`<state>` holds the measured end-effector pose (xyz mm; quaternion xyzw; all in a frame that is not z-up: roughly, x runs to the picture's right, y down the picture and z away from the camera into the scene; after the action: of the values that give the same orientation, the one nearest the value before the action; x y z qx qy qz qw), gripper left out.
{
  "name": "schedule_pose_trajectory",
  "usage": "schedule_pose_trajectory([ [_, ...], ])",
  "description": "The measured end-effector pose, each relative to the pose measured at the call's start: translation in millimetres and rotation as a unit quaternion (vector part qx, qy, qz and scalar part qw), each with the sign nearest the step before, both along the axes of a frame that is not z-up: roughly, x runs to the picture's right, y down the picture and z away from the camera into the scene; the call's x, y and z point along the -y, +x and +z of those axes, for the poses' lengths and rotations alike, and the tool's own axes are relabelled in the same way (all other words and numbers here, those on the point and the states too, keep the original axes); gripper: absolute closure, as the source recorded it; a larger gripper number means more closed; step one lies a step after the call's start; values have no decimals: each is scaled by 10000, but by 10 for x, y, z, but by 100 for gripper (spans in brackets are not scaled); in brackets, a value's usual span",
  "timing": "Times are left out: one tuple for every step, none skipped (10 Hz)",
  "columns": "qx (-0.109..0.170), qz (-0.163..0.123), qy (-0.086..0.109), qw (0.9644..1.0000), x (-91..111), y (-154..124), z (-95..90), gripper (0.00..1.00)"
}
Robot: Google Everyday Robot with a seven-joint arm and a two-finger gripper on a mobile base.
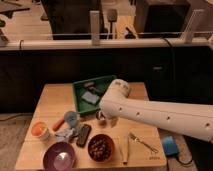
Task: Place pepper in plastic cup
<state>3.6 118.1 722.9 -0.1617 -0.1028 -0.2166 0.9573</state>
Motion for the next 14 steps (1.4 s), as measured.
schedule_pose_trajectory([
  [52,-43,39,10000,11,-36,0,20],
  [87,-69,62,9999,18,-62,-2,20],
  [139,-110,93,9998,26,-102,-5,20],
  [193,-155,134,9996,39,-135,-6,20],
  [226,-178,161,9995,49,-154,-9,20],
  [279,-216,203,9992,64,-179,-11,20],
  [322,-251,242,9989,82,-204,-16,20],
  [381,-302,284,9984,99,-243,-17,20],
  [423,-341,314,9980,115,-273,-20,20],
  [462,-387,346,9976,131,-296,-22,20],
  [508,-436,382,9970,149,-324,-24,21],
  [544,-475,411,9965,161,-348,-25,21],
  [579,-521,433,9960,175,-379,-28,26],
  [622,-579,445,9954,181,-422,-26,32],
])
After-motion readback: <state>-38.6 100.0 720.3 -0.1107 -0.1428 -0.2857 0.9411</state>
